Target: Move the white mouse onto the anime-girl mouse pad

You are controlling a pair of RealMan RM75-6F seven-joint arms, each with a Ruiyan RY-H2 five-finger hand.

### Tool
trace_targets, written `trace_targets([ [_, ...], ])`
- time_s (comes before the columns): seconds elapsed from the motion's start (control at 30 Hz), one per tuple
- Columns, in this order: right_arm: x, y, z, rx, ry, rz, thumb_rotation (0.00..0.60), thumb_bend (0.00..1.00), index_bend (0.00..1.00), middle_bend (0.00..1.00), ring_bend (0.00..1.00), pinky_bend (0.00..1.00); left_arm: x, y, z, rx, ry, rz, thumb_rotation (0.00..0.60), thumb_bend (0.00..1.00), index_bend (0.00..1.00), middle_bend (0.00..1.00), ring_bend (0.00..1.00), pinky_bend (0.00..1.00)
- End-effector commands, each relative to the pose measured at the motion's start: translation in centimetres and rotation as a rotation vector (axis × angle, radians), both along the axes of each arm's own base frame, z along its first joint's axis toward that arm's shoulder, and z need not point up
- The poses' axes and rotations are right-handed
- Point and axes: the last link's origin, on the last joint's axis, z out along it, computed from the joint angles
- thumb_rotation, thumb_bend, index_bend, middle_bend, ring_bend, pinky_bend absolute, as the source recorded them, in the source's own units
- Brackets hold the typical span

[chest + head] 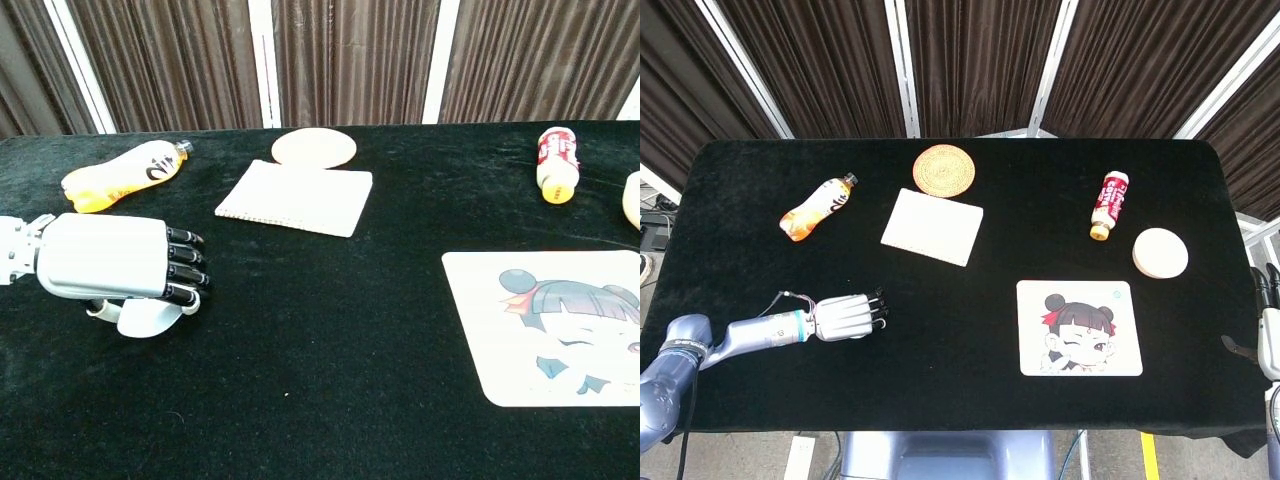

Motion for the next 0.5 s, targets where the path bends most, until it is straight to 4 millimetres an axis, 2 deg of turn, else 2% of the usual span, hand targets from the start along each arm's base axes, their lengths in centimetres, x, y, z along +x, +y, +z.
trace_targets([
  [0.03, 0.0, 0.0, -0.1, 0.002, 0.001, -0.002, 0.600, 0.00, 0.04, 0.00, 0.00, 0.00, 0.5, 0.2, 0.1, 0.004, -0.031, -0.012, 0.600, 0.03, 0.65, 0.45, 0.43, 0.38],
  [0.13, 0.0, -0.1, -0.1, 0.002, 0.000, -0.002, 0.600, 0.00, 0.04, 0.00, 0.00, 0.00, 1.4, 0.7, 0.4, 0.015, -0.063, -0.021, 0.600, 0.03, 0.66, 0.47, 0.44, 0.39],
  [0.37, 0.0, -0.2, -0.2, 0.005, -0.003, -0.005, 0.600, 0.00, 0.04, 0.00, 0.00, 0.00, 4.9, 2.2, 0.1, 0.027, -0.135, -0.052, 0.600, 0.03, 0.67, 0.47, 0.44, 0.39],
  [0.5, 0.0, -0.3, -0.2, -0.004, -0.008, -0.012, 0.600, 0.00, 0.04, 0.00, 0.00, 0.00, 9.1, 3.3, -1.9, 0.014, -0.171, -0.083, 0.600, 0.03, 0.67, 0.47, 0.44, 0.39],
])
